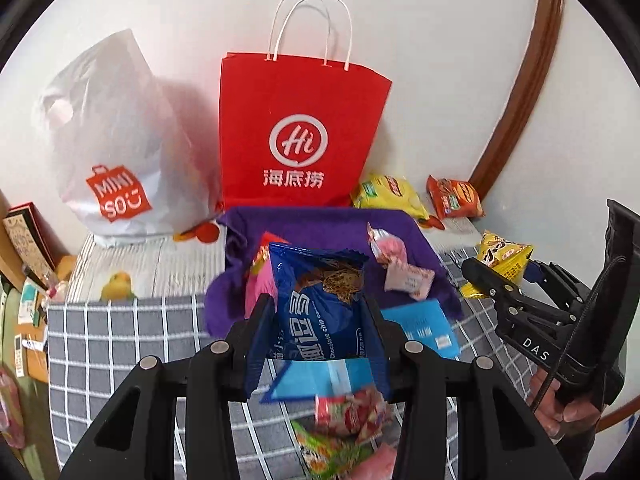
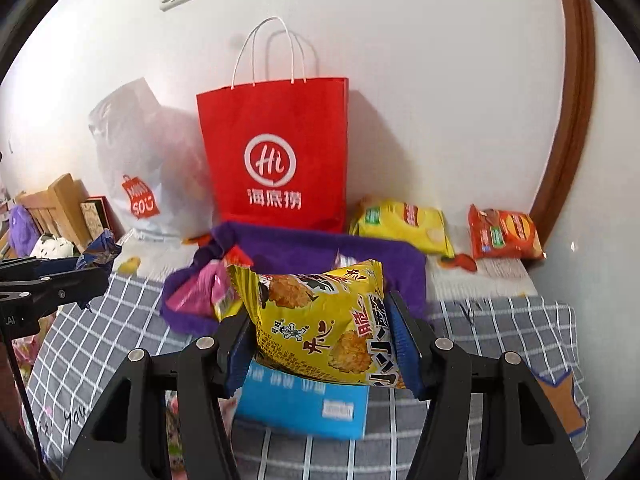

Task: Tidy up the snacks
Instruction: 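Lift the blue bag with the left tool while the right tool carries the yellow bag toward the towel, then lower the blue bag onto the towel with the left tool while the right tool lowers the yellow bag there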

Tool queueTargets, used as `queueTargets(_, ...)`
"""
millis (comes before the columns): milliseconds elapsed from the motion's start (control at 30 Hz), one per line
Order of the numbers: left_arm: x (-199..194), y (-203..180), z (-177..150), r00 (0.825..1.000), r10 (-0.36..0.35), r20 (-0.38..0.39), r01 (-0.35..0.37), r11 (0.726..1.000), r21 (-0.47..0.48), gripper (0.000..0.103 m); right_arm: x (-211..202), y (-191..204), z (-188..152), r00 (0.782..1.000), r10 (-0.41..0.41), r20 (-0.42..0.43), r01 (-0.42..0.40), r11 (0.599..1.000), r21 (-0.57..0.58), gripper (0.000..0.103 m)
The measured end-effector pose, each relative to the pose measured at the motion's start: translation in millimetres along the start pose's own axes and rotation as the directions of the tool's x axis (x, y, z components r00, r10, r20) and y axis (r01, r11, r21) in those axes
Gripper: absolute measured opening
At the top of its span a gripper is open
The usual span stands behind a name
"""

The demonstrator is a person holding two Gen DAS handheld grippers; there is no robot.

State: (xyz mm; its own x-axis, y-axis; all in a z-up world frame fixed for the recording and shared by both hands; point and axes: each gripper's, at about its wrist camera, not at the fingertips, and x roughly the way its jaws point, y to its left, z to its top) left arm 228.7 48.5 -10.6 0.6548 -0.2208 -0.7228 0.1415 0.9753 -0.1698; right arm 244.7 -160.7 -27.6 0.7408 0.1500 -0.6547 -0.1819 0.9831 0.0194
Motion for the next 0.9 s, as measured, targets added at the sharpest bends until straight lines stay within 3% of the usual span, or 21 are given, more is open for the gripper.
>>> queueTargets(433,35,13,49,1.0,0.011,0.006,-0.011,1.0,-0.015,0.041,37,7,55,0.999,0.013,0.045,-0.012,0.999,-0.032,0.06)
queueTargets(900,94,31,64,0.999,0.006,-0.039,-0.008,0.999,-0.037,0.041,93,-4,58,0.999,0.035,-0.001,-0.035,0.999,-0.017,0.06)
